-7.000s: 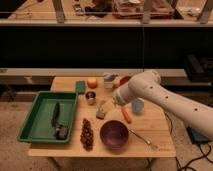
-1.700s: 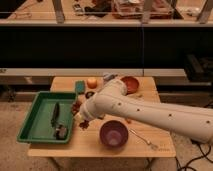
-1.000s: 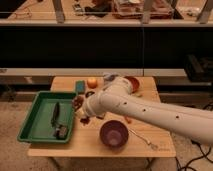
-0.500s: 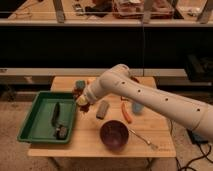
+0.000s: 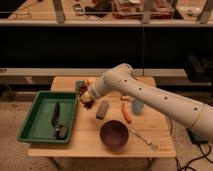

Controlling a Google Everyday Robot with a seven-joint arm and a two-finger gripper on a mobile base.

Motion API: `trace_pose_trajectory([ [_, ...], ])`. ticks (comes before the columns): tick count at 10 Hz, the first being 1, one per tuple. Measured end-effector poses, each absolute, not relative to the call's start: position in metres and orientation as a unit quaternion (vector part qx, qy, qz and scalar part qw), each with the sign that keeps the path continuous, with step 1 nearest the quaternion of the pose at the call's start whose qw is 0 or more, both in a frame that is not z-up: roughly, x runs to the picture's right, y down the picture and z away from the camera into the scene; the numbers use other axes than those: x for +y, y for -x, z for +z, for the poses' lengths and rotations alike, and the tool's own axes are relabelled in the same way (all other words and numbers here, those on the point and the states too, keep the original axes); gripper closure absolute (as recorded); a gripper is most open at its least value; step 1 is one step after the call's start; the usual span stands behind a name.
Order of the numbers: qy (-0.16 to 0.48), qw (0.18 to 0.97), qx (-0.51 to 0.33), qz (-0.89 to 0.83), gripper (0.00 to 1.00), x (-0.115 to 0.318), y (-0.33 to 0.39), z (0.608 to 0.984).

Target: Place grapes in metal cup

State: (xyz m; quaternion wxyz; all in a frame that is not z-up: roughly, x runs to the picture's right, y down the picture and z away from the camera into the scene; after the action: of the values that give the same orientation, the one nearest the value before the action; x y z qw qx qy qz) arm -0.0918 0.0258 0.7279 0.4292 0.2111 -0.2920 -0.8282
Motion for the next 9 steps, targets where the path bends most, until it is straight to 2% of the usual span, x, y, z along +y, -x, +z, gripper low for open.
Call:
trace_pose_trajectory([
  [9,-0.143,0.429,-0.281,-0.846,1.00,0.000,0.091,0.780],
])
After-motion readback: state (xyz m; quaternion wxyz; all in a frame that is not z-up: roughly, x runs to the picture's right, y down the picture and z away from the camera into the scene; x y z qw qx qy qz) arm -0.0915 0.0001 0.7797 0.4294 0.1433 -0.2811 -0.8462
